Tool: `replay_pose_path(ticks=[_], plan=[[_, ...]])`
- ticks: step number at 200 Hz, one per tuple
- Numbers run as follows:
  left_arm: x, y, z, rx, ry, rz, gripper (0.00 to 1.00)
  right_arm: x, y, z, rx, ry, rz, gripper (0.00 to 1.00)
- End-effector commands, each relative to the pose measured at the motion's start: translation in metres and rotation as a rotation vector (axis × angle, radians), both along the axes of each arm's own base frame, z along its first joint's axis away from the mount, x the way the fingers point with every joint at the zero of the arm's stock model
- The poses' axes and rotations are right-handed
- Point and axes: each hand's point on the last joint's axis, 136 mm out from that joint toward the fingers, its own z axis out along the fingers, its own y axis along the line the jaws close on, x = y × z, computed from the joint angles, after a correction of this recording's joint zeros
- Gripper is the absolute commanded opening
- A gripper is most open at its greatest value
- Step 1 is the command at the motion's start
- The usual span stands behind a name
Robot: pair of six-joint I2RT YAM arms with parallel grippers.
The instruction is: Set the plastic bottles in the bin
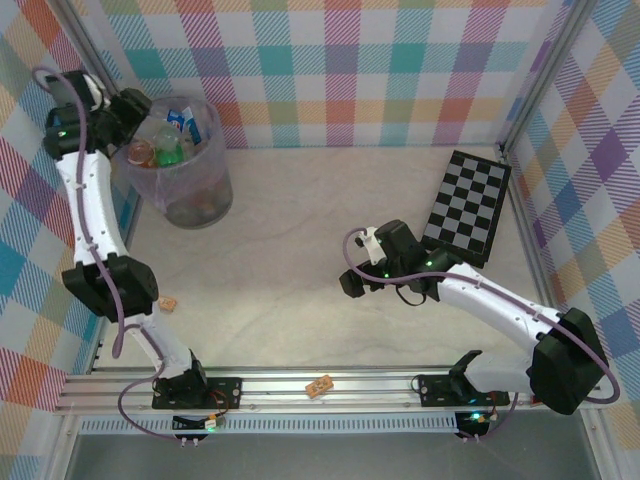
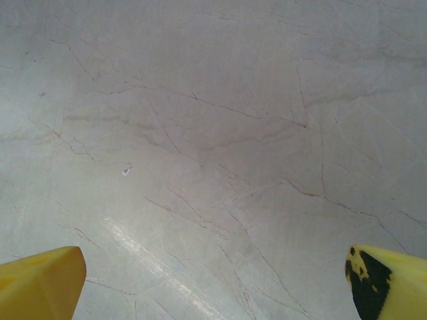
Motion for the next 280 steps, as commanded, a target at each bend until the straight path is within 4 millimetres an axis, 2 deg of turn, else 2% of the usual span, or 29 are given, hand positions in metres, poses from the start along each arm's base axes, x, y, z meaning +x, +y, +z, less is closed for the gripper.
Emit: replay_pose_path(ticks=[1,32,73,107,157,182,218,260,280], plan=[[0.020,-0.028,-0.023,-0.009,0.039,-0.049,0.55,0.005,0.006,0.014,0.039,-0.020,-0.005,0.99],[0.037,-0.047,-0.042,-0.017,0.070,-0.083,0.55,0.004,0.003,0.015,0.032,-0.027,-0.007,0.99],[0.041,-0.047,-0.052,-0.020,0.092,-0.077,0.55,0.003,0.001,0.015,0.027,-0.033,-0.012,0.99],[0.035,-0.033,-0.031,-0.059,0.035,-0.047,0.56,0.003,0.002,0.015,0.030,-0.031,-0.007,0.99],[0.016,-0.037,0.017,-0.065,-0.070,-0.070,0.61,0.005,0.006,0.020,0.050,-0.043,-0.003,0.99],[0.003,-0.039,0.029,-0.034,-0.083,-0.079,0.62,0.007,0.003,0.027,0.060,-0.070,-0.015,0.99],[-0.022,-0.044,0.033,0.039,-0.070,-0.102,0.66,0.012,-0.001,0.043,0.068,-0.120,-0.043,1.00],[-0.073,-0.064,0.014,0.218,-0.045,-0.133,0.73,0.029,-0.015,0.066,0.045,-0.193,-0.107,1.00],[-0.102,-0.081,0.005,0.323,-0.074,-0.157,0.76,0.041,-0.027,0.077,0.047,-0.220,-0.164,0.99]])
